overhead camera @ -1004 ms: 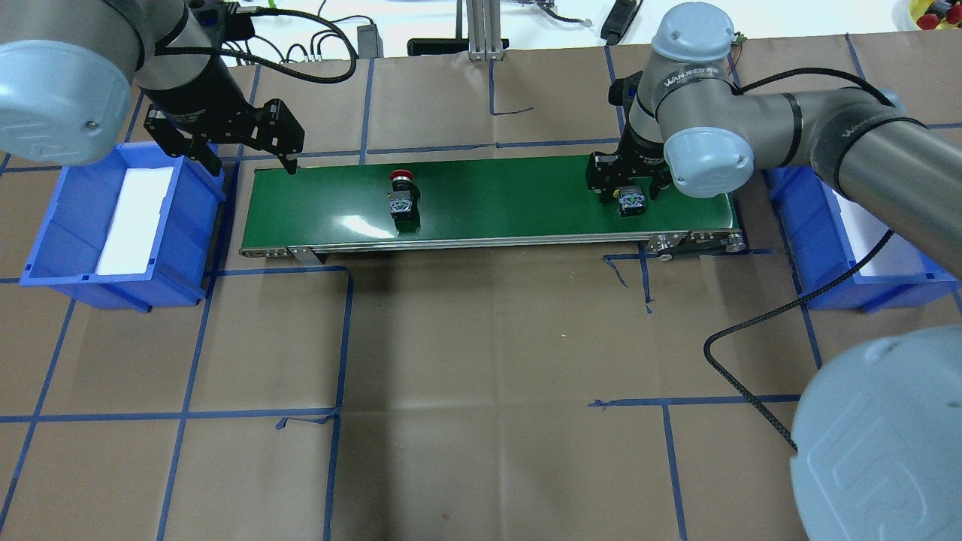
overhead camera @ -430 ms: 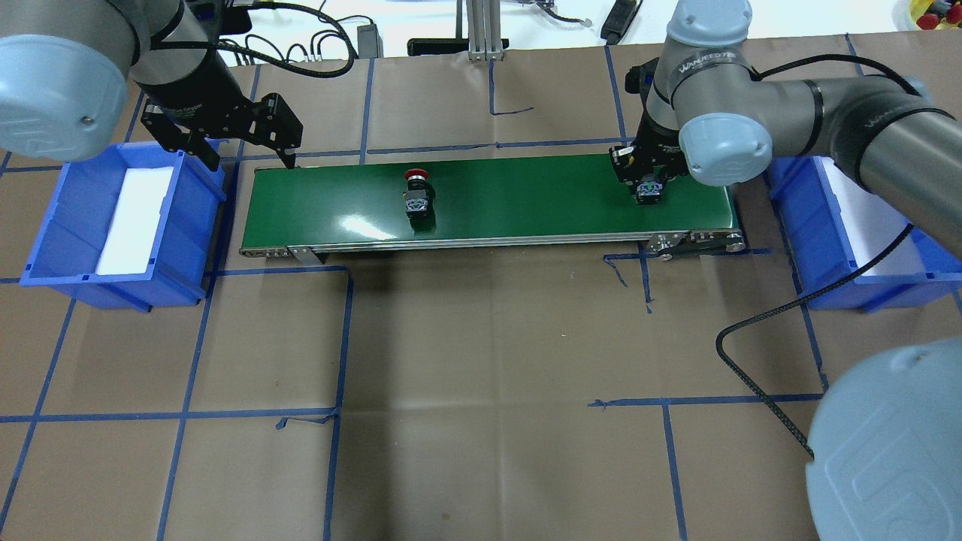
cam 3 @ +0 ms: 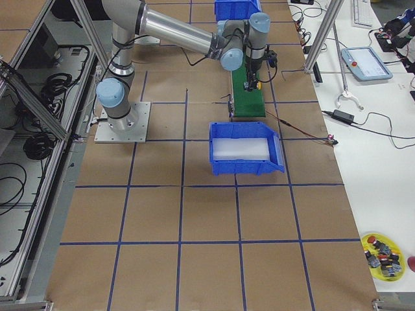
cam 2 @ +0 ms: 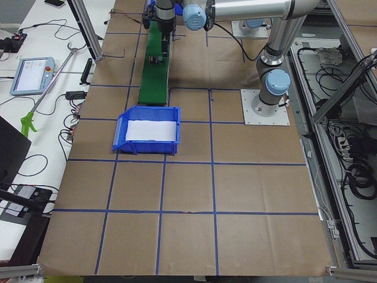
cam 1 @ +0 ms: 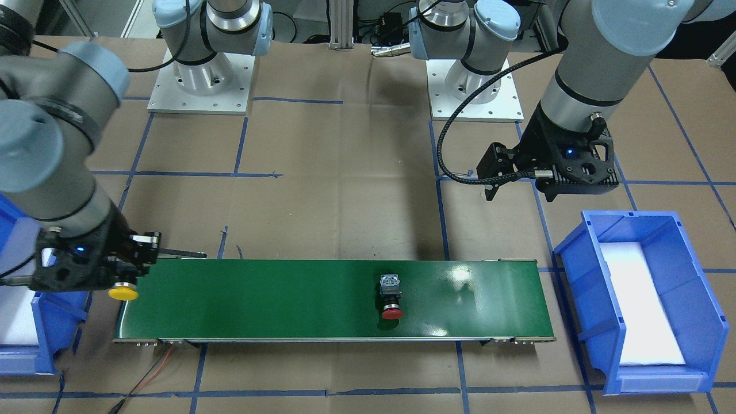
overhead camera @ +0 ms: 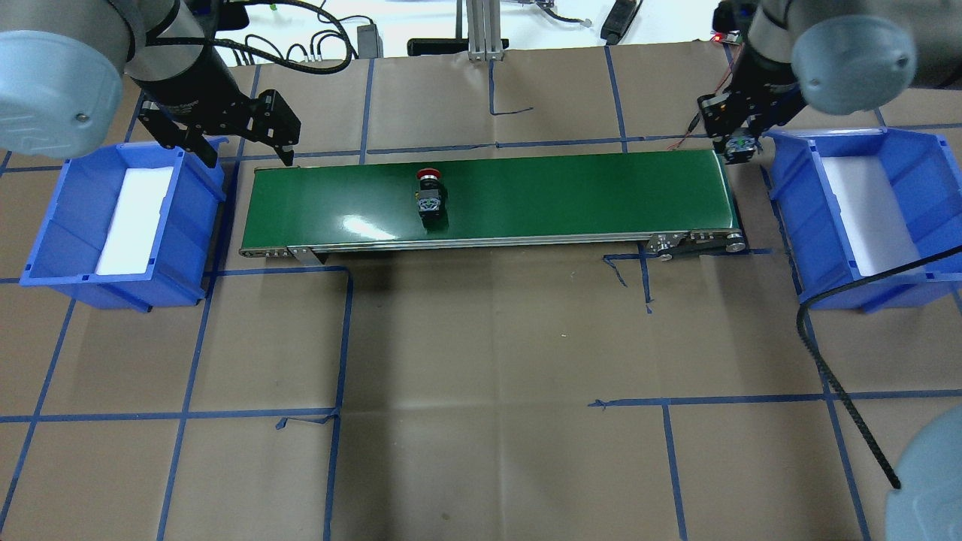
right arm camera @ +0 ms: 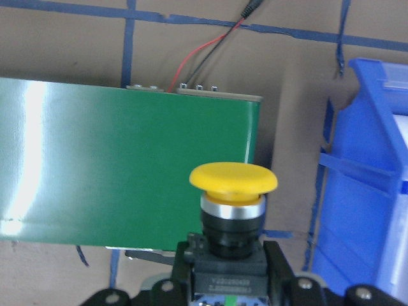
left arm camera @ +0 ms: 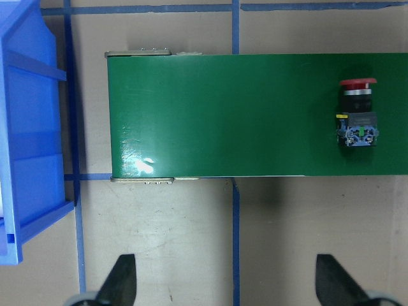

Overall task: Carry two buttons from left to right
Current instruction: 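Lift the yellow button and carry it into the blue bin beside the right arm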

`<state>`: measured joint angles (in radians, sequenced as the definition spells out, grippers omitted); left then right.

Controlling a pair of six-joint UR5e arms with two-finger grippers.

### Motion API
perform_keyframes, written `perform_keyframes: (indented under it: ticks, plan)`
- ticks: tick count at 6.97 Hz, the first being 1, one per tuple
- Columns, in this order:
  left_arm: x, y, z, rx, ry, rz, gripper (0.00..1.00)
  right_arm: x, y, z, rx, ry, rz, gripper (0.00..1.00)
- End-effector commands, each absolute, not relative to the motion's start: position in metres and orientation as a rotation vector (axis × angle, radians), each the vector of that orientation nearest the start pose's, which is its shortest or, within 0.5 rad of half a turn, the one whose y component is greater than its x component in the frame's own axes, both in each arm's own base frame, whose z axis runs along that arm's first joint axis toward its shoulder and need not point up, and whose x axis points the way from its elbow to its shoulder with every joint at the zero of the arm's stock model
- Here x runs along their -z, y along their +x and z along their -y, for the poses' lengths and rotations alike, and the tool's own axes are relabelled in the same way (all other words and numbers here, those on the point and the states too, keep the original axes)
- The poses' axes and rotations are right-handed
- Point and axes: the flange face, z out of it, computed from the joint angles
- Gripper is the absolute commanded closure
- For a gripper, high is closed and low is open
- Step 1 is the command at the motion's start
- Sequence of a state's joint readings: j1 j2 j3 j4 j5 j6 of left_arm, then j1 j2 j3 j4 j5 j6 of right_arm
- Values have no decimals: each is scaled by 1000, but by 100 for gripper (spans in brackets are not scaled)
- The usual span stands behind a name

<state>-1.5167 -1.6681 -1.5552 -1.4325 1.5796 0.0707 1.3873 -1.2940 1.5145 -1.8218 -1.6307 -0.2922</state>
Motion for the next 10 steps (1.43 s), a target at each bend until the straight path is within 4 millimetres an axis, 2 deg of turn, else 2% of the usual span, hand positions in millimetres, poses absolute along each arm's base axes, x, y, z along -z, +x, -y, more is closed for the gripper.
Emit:
perform_keyframes:
  ticks: [1, 2, 3, 5, 8, 10]
  plan:
    - [-461, -102, 545, 93, 28, -3128, 0, -414, -98, 595, 5, -358, -3184, 94]
    - [-459, -101, 546, 88, 24, -3129, 0, -415, -135, 586, -2, -364, -3183, 94]
    - [-461, -101, 545, 90, 24, -3127, 0, -402, -173, 573, -39, -303, -3171, 94]
    - [-459, -101, 544, 85, 26, -3129, 0, -356, -205, 550, -123, -219, -3126, 94]
    - [-457, -101, 542, 77, 26, -3122, 0, -293, -212, 548, -57, -204, -3163, 94]
    - [-457, -101, 542, 77, 7, -3122, 0, -256, -211, 546, -101, -209, -3141, 94]
